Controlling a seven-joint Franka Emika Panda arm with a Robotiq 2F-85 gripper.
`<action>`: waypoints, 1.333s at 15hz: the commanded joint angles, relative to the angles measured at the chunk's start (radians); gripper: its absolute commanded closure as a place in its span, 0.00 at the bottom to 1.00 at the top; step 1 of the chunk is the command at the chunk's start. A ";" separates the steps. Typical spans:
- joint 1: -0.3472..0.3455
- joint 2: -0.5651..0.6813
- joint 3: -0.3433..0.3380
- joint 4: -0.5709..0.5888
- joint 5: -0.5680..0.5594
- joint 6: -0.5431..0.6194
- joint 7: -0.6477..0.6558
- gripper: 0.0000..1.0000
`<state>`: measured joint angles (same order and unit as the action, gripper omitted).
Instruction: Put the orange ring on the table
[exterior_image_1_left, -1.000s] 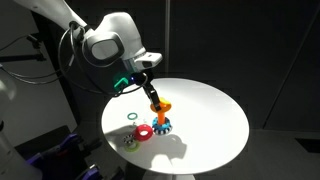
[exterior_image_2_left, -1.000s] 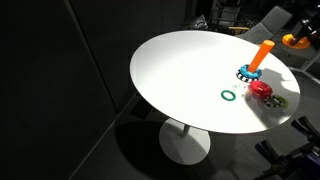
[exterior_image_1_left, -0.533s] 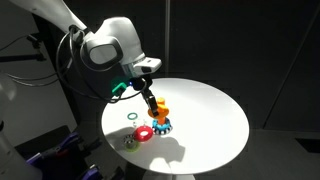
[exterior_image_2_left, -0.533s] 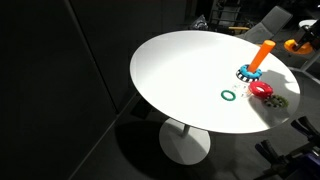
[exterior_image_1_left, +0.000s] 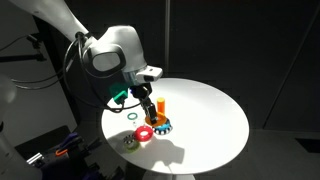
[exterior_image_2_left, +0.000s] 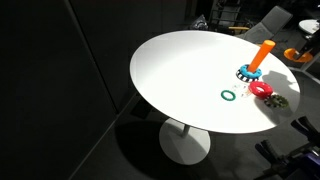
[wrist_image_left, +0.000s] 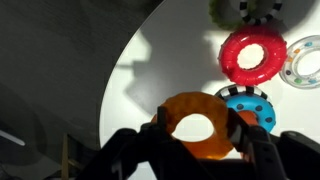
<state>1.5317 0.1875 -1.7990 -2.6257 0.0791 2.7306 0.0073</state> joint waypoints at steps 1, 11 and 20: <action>-0.090 -0.046 0.070 0.013 -0.064 -0.039 0.009 0.66; -0.376 -0.002 0.353 0.014 -0.074 -0.089 0.005 0.66; -0.856 0.045 0.843 0.053 -0.113 -0.034 -0.025 0.66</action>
<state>0.8655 0.2242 -1.1346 -2.6081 0.0042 2.6820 -0.0141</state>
